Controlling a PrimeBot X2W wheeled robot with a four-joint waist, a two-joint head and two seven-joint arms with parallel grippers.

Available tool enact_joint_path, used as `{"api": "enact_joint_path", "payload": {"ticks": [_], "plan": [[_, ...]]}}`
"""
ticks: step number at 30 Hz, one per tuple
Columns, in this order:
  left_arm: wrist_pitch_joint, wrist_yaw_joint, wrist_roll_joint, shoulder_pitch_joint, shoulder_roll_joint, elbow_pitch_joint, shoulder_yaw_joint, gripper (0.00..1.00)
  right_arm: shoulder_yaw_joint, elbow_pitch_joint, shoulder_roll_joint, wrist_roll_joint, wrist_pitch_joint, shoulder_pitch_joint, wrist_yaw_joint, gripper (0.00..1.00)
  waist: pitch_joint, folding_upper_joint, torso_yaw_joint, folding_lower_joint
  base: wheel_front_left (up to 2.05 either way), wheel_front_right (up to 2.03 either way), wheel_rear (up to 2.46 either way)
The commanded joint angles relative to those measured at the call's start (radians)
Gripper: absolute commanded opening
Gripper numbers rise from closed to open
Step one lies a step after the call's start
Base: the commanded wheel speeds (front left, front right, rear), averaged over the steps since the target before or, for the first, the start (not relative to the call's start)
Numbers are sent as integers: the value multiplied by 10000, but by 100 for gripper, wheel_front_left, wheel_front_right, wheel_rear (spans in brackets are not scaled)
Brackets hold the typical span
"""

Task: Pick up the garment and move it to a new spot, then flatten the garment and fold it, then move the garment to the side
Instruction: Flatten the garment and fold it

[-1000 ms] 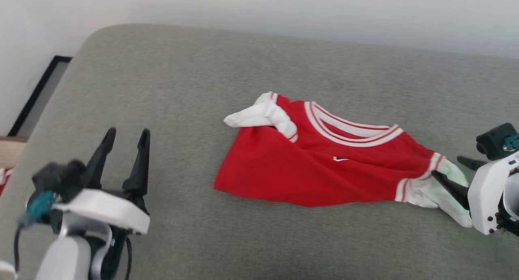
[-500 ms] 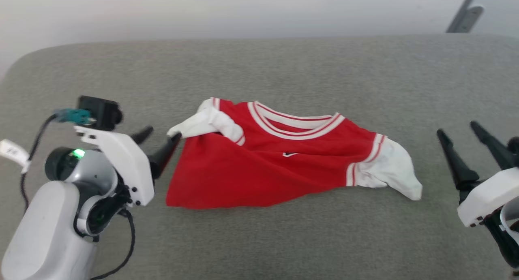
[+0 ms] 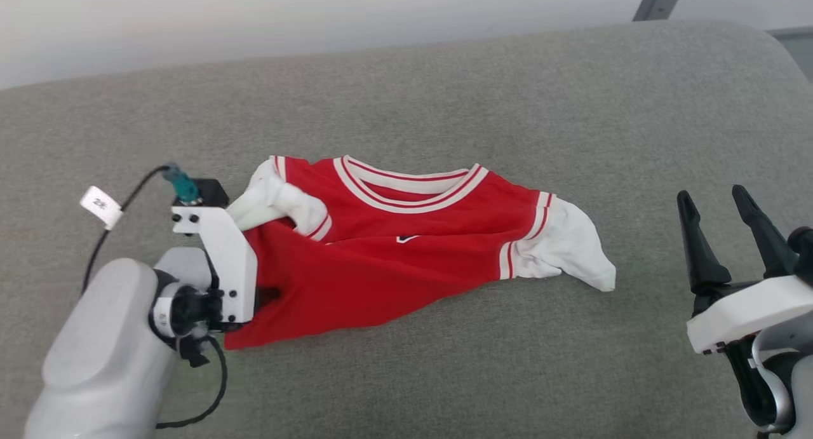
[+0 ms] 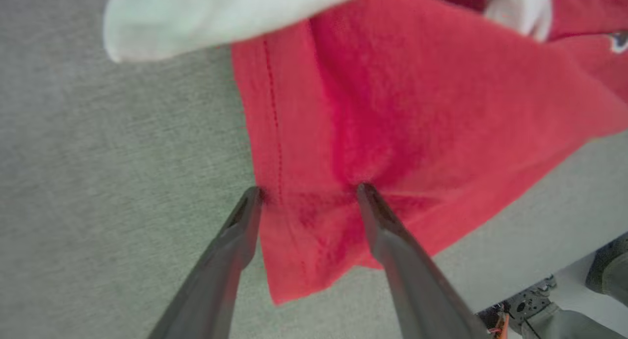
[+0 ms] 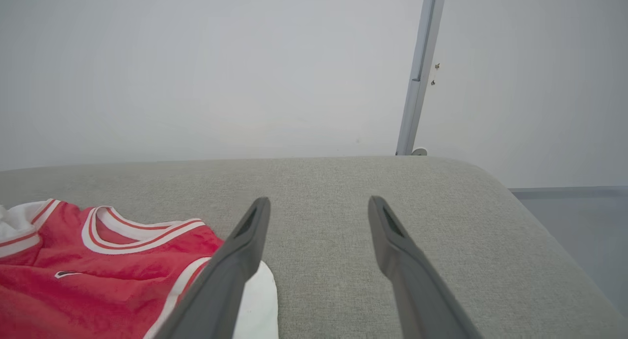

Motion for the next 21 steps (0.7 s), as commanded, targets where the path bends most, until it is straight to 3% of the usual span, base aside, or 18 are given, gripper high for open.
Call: {"api": "enact_joint_path", "payload": {"ticks": [1,4,5,6,14,17,21], "plan": [[-35,-34,129,-168,-50,238,-111,100,5,32,21,-48,-19,-123,-3,100,55,0,-84,0,0,0,0],[-176,-146,201,-391,-225,1138,-271,100,102,44,62,55,-40,-237,-3,100,153,0,-203,0,0,0,0],[-180,-172,119,-419,-343,1443,-274,60,116,51,49,80,-43,-285,-3,100,190,0,-235,0,0,0,0],[-242,-297,95,-473,-413,1720,-318,0,132,64,30,97,-56,-340,-3,100,224,0,-263,0,0,0,0],[-131,-810,-117,-781,-491,2523,-462,0,-109,34,-105,215,-111,-482,-3,100,259,0,-237,0,0,0,0],[213,-858,-237,-520,-401,2012,-528,0,-269,-16,-142,169,-36,-389,-3,100,207,0,-128,0,0,0,0],[806,-609,-671,69,-351,726,-447,0,-440,-116,-175,118,90,-294,-3,100,176,0,18,0,0,0,0]]}}
